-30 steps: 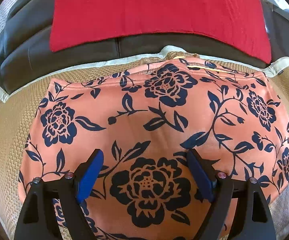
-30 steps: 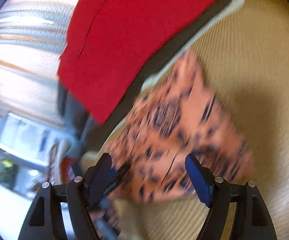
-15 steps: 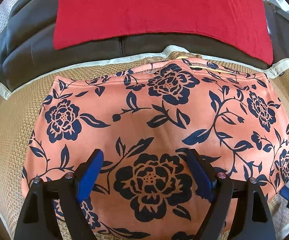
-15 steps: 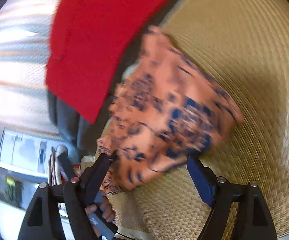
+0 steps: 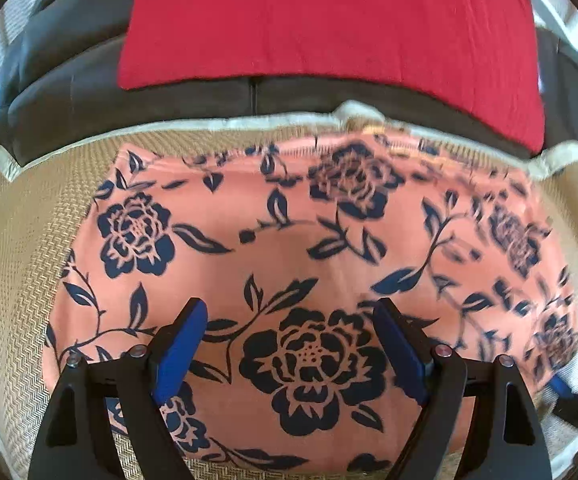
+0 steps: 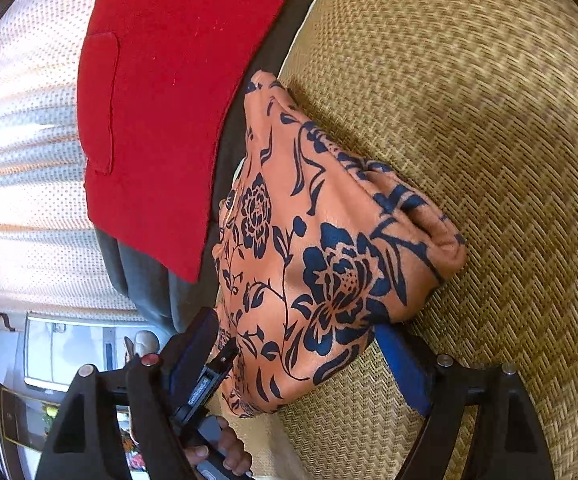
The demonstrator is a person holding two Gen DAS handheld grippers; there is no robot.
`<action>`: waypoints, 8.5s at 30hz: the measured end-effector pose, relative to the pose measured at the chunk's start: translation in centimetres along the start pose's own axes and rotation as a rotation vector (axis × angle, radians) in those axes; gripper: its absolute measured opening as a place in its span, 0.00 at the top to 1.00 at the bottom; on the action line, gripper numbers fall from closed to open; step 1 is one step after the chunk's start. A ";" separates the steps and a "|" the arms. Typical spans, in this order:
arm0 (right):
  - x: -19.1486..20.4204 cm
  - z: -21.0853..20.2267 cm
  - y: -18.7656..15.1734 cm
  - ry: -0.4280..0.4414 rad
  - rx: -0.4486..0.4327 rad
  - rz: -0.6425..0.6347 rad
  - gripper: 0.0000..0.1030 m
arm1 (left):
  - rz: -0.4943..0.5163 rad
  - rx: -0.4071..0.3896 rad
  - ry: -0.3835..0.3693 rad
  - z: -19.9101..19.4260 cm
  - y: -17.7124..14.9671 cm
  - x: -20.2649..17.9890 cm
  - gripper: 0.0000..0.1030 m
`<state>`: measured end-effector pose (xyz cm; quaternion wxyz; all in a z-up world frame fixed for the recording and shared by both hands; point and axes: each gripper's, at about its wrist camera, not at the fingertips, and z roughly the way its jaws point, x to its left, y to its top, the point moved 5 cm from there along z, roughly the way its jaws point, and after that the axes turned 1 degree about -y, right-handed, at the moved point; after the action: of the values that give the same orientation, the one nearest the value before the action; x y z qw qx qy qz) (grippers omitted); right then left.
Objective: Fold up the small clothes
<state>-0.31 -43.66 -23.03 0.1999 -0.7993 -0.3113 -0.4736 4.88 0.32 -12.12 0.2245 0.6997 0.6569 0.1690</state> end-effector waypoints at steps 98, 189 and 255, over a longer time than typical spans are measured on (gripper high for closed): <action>1.3 0.6 3.6 -0.089 -0.127 -0.030 0.19 | 0.046 0.042 0.034 3.9 1.5 -1.1 0.15; 20.1 30.1 -29.6 -0.461 0.061 -1.651 0.62 | -0.166 0.155 -0.559 8.4 9.2 22.1 0.79; 9.8 23.7 2.8 -0.100 0.515 -0.327 0.73 | 0.023 -0.023 -0.314 -0.9 -0.8 18.1 0.98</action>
<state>20.14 -28.09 -25.63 0.3014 -0.6840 -0.5551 -0.3650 5.15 18.40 -12.88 0.3303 0.7225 0.6036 0.0676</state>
